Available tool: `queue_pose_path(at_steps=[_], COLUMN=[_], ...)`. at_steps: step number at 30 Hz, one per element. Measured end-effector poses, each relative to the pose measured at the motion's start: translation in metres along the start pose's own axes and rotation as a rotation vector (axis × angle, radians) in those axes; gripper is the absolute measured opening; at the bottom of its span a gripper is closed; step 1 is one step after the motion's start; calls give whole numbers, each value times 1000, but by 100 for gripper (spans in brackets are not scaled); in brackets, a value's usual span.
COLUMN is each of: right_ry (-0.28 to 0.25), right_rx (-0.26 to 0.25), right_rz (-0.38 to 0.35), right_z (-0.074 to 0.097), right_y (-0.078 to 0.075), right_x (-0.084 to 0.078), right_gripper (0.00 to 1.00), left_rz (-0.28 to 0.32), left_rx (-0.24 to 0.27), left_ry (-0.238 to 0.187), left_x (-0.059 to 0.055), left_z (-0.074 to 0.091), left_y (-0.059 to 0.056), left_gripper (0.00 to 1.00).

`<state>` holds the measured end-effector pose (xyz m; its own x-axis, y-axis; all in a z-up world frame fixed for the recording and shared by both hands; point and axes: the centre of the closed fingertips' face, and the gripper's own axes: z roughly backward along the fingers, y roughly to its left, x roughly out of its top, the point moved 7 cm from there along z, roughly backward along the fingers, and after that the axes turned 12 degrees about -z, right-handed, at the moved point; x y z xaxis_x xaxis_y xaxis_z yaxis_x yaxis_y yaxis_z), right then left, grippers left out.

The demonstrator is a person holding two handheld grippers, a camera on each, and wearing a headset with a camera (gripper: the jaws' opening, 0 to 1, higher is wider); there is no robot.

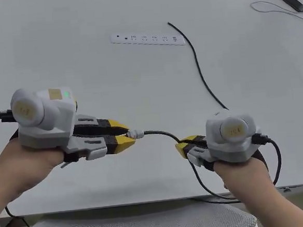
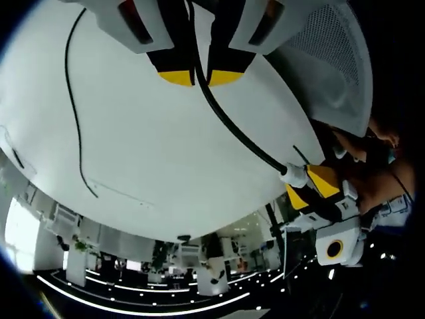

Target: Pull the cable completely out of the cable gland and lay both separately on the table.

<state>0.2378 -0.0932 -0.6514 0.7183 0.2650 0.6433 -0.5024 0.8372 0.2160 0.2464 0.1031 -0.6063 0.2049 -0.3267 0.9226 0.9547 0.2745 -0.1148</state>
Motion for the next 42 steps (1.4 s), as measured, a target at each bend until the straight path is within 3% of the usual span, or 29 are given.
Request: queue_pose_path(at_steps=[3,10,12,15,19,25,30,42], right_ry=[12,-27,-55,-60,-67,-27,-43,-99], right_rx=[-2,46,70,85,102,88,79,70], right_rz=[100,112,168,277,369,569,622,628], right_z=[2,12,15,18,17,6,3,5], right_y=[2,14,23,40,60,75,80,80], right_x=[1,14,22,34,47,49,47,40], right_gripper=[8,16,18,19,19,17,10,2], left_rz=[-2,8,7,11,11,4,-3,-10], left_rx=[-2,-6,-8,-13,-25,-32,-35,-37], left_ry=[12,14,16,16,14,12,12,8], left_x=[-2,-3,-3,-3,-2,-1,0,2], left_z=[0,1,0,0,-1,-2,-1,-4], left_y=[1,0,0,1,1,0,-2,-10], left_gripper=[15,15,15,15,15,15,15,15])
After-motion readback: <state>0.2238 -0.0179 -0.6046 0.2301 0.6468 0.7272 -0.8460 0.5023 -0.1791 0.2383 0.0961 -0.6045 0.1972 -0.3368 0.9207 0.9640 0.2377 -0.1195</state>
